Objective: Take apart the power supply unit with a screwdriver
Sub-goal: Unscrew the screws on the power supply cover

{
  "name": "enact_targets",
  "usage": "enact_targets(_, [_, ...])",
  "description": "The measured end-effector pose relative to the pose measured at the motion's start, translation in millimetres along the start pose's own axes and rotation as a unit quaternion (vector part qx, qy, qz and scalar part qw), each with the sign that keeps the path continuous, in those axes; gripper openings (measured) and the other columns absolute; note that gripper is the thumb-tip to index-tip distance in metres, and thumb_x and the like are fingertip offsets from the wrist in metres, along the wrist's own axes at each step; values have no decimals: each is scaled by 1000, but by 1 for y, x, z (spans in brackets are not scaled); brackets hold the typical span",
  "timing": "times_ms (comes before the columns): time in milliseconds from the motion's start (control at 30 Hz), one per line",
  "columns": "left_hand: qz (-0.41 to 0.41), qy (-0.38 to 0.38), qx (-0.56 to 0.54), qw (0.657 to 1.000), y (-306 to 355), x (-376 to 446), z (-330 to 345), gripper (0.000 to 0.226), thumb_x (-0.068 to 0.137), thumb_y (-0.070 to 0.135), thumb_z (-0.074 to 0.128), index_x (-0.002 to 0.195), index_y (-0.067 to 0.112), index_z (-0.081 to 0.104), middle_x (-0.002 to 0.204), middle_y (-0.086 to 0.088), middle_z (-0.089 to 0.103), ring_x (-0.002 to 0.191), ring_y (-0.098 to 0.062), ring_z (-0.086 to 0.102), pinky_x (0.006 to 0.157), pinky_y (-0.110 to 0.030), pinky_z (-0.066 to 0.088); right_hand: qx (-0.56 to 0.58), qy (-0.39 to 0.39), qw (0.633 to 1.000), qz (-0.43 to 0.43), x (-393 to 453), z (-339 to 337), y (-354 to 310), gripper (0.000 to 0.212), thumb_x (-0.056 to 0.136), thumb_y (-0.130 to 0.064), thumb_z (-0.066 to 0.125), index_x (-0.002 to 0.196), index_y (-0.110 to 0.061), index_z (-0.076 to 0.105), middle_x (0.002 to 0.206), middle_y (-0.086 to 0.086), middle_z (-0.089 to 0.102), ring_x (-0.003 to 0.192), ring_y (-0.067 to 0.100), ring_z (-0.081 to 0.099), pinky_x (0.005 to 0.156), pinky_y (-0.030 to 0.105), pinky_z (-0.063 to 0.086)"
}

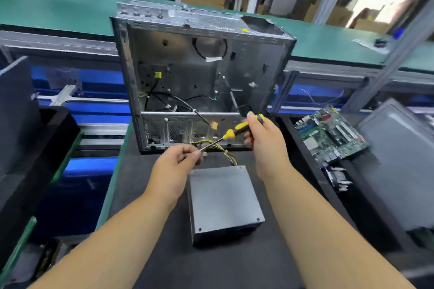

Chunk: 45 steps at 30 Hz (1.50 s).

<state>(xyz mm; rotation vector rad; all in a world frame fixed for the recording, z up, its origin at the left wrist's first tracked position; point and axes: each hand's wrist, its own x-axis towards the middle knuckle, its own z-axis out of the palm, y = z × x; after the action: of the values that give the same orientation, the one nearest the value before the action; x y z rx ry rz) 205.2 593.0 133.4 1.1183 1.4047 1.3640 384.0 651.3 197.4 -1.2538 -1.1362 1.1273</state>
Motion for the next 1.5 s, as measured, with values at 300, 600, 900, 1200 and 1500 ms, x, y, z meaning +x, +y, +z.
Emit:
enact_targets(300, [-13,-90,-31,995,14,-19,67,10,94,17,64,88,19,72,78,8,70,74,-2,62,77,-21,46,100,107,989,7,-30,-94,10,28,90,-39,63,69,-23,70,67,-2,66,57,9,51,57,22,47])
enact_targets(600, [61,-204,219,952,9,-50,173,23,92,22,65,80,42,68,84,24,67,85,12,57,65,-5,37,132,199,971,8,-33,-193,21,23,85,-41,65,73,-23,72,74,2,66,58,9,54,61,25,48])
enact_targets(900, [34,-219,277,935,-22,-71,276,19,87,21,68,76,36,66,81,17,68,79,-2,62,71,-21,49,143,209,967,28,-21,-278,43,19,97,-31,61,88,-14,65,82,9,68,68,18,52,66,28,48])
enact_targets(1200, [-7,-191,303,934,-35,-70,321,22,89,21,66,83,42,66,87,20,68,84,1,62,70,-17,46,144,165,975,37,-4,-319,58,19,95,-33,62,88,-16,65,80,6,66,59,9,51,65,27,47])
enact_targets(1500, [56,-154,307,938,-15,-74,277,23,89,20,67,88,44,67,93,24,62,87,10,55,74,-11,41,136,96,986,26,4,-286,54,19,93,-35,63,81,-20,63,67,-7,64,58,6,54,60,20,48])
